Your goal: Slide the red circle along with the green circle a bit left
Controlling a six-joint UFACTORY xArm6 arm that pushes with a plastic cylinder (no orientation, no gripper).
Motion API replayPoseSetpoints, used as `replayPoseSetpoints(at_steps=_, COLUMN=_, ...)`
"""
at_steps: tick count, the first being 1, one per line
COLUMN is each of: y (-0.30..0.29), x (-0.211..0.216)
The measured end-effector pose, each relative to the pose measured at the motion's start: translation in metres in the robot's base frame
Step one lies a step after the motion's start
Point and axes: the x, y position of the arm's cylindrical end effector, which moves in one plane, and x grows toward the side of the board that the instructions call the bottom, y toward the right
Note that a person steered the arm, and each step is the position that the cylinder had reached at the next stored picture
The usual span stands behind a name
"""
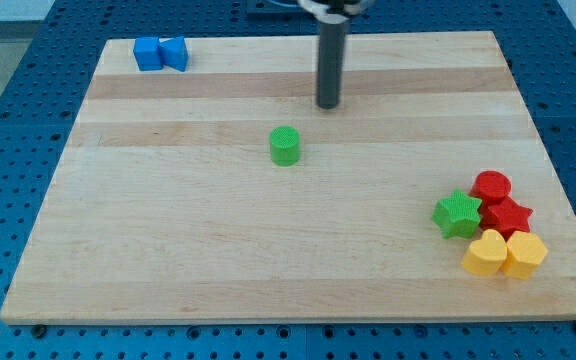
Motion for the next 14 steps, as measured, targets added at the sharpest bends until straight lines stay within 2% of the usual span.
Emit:
replayPoseSetpoints(at_steps=2, y=-0.083, x=0.031)
replayPoseSetpoints(at_steps=3, y=-0.104, x=0.048)
replayPoseSetpoints(at_steps=5, y=-0.094, x=0.063)
replayPoseSetpoints(at_steps=7, y=-0.045, x=0.064)
replayPoseSetpoints(at_steps=9, y=-0.006, x=0.085)
replayPoseSetpoints(at_steps=14, y=-0.020, x=0.178)
